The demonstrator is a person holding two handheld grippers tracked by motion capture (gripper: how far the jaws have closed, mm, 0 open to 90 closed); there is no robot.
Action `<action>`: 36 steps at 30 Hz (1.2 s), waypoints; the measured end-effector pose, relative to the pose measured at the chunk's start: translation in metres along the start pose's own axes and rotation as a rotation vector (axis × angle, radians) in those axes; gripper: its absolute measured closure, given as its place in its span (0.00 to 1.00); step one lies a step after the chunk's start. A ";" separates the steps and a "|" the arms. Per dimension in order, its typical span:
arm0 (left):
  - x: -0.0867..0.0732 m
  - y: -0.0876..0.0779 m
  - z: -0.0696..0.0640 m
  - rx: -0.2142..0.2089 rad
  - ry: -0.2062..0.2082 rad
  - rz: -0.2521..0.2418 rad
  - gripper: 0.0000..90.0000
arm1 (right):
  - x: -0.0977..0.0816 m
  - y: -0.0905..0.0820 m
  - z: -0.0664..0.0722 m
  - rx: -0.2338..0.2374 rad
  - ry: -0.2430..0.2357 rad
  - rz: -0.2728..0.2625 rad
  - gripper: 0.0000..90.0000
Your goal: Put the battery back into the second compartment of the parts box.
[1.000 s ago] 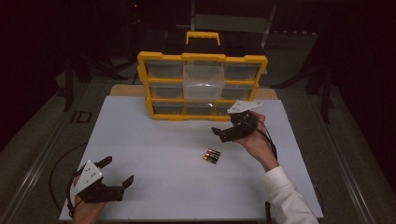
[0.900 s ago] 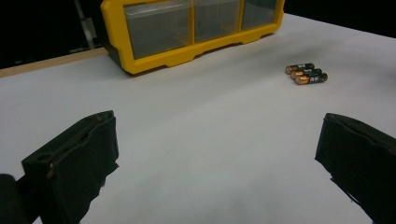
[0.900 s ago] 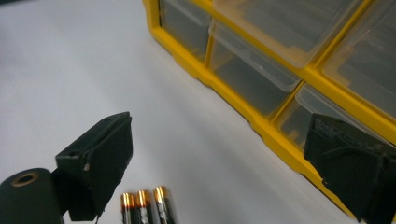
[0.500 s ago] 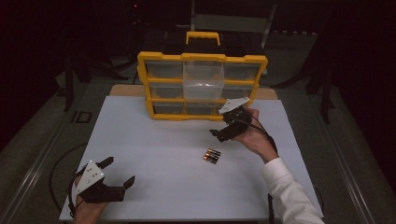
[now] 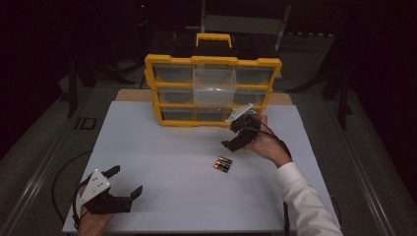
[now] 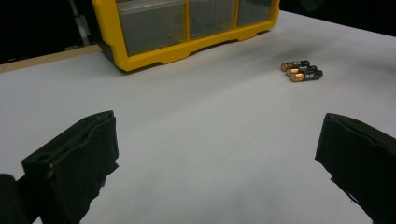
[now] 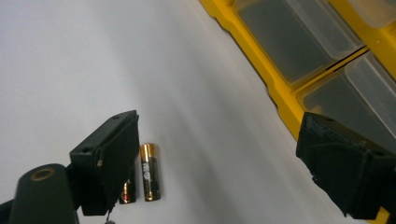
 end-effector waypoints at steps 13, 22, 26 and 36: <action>-0.001 0.001 0.000 -0.005 0.000 0.007 0.00 | -0.012 0.019 0.005 0.011 -0.046 0.119 0.17; -0.001 0.001 0.000 -0.003 0.001 0.008 0.00 | -0.013 0.026 0.009 0.024 -0.075 0.156 0.17; -0.001 0.001 -0.001 -0.009 0.000 0.012 0.00 | -0.016 0.032 0.012 0.030 -0.084 0.180 0.17; -0.002 0.001 -0.001 -0.011 0.002 0.014 0.00 | -0.020 0.041 0.015 0.038 -0.092 0.227 0.23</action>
Point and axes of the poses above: each handheld gripper's, and its own axes: y roughly forward along the jaws, x roughly out of its top, z roughly to its left, the point moved 5 cm from there along y, roughly forward along the jaws, and after that the axes turned 2 degrees about y, right-handed, at the moved point
